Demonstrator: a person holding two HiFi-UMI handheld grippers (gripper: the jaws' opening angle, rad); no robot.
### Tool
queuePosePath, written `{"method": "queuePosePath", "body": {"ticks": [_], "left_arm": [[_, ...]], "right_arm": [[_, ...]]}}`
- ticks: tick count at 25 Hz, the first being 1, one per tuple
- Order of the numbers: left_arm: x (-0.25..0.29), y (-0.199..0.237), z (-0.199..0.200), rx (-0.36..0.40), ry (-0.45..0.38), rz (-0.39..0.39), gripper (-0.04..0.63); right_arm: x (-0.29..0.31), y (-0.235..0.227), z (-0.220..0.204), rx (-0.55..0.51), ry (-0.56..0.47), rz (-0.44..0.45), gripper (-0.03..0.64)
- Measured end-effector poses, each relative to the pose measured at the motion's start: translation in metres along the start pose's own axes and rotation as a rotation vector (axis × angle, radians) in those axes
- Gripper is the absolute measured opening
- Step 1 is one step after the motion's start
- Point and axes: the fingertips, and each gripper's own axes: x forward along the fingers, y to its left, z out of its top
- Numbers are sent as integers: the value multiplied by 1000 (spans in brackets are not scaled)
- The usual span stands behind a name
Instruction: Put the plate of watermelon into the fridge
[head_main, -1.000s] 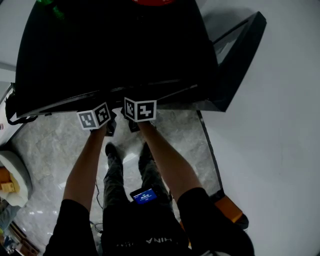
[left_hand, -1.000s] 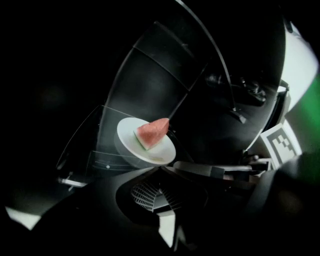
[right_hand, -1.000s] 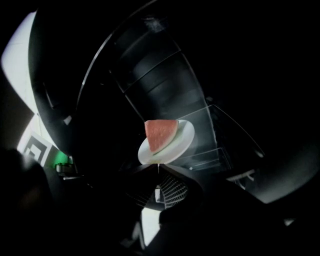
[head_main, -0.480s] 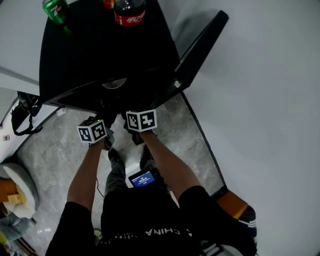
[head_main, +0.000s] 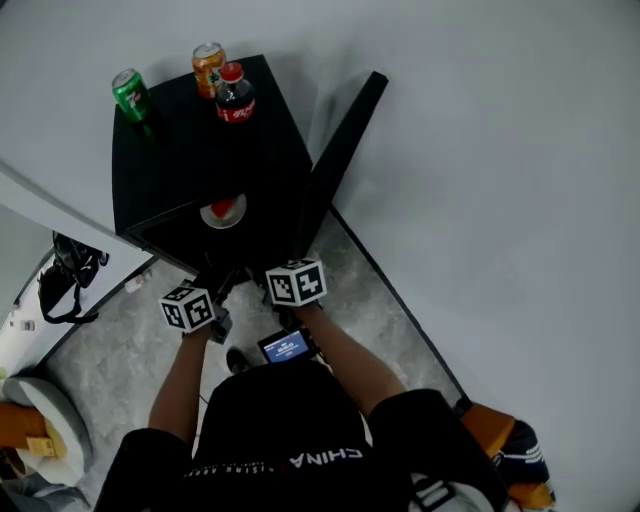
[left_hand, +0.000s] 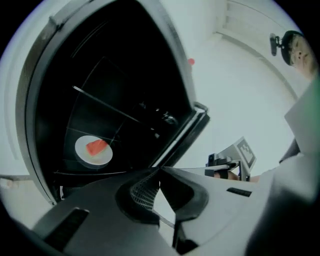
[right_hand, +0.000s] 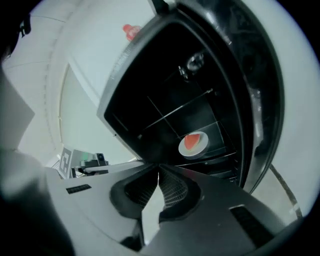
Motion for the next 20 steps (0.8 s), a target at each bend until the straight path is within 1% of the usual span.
{"method": "queuePosePath", "body": {"ticks": [2, 4, 7, 13, 15, 17, 20], "left_arm": [[-8, -12, -4, 5, -17, -14, 12], [-17, -19, -9, -7, -35, -20, 12], [-26, -19, -16, -24, -47, -9, 12], [-31, -24, 3, 6, -86, 18, 12], [-35, -24, -3, -4, -87, 52, 12], [-40, -20, -14, -25, -87, 109, 12], [-48, -19, -32, -58, -92, 171, 12]], "right_arm": [[-10, 2, -9, -2, -15, 12, 18], [-20, 2, -12, -2, -41, 9, 18], [-29, 1, -18, 27, -61, 6, 18], [-35, 1, -4, -8, -67, -12, 18], [-42, -1, -4, -4, -70, -21, 18], [-54, -6, -3, 4, -75, -37, 18], [-72, -19, -11, 25, -67, -50, 18]]}}
